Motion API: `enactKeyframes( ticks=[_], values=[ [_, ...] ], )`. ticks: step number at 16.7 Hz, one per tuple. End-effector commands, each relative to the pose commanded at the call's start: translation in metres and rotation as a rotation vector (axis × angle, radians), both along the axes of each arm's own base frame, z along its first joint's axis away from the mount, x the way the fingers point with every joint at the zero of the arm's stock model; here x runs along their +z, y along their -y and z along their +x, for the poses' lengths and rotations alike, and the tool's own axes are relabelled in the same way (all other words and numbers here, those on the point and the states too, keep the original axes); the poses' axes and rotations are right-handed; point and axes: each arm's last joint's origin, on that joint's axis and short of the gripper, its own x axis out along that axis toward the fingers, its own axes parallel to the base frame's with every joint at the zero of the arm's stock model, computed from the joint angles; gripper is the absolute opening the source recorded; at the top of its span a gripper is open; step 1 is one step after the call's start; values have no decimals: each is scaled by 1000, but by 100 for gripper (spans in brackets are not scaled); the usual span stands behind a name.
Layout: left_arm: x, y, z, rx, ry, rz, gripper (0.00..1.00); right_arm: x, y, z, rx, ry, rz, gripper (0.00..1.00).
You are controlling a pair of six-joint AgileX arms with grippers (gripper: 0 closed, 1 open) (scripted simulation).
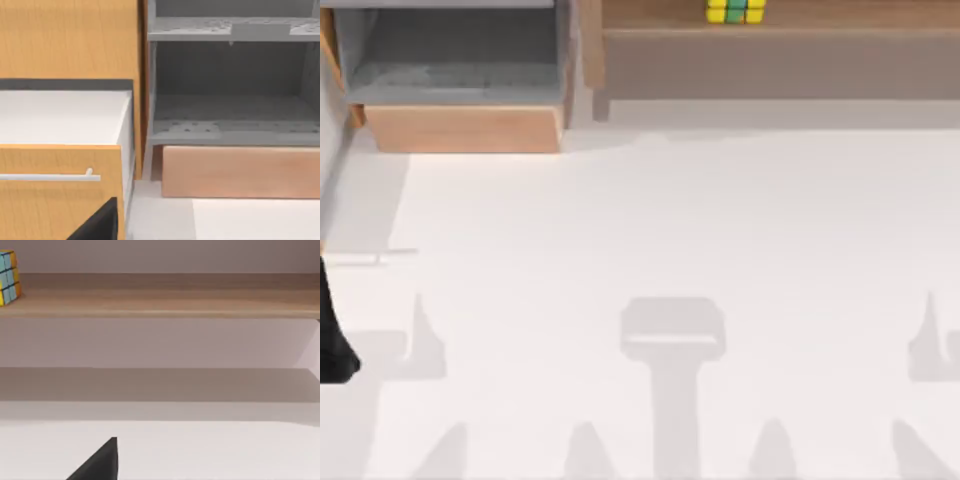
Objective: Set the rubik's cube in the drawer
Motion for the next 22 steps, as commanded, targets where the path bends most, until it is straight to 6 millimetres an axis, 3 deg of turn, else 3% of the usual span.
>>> enactKeyframes(
  ticks=[3, 5, 9, 13, 16, 18, 20, 22],
  values=[
    [2, 0, 0, 0, 2, 0, 100, 0, 0, 0, 0, 0, 0, 100],
    [15, 2, 1, -1, 15, -1, 100, 0, 0, 0, 0, 0, 0, 100],
    [66, 10, 13, -6, 49, -9, 100, 0, 0, 0, 0, 0, 0, 100],
    [127, 34, 58, -16, 62, -22, 100, 0, 0, 0, 0, 0, 0, 100],
    [158, 73, 115, -25, 53, -28, 100, 0, 0, 0, 0, 0, 0, 100],
    [163, 111, 157, -30, 41, -28, 100, 0, 0, 0, 0, 0, 0, 100],
    [154, 157, 197, -34, 28, -24, 100, 0, 0, 0, 0, 0, 0, 100],
    [132, 207, 230, -36, 14, -18, 100, 0, 0, 0, 0, 0, 0, 100]
  ],
)
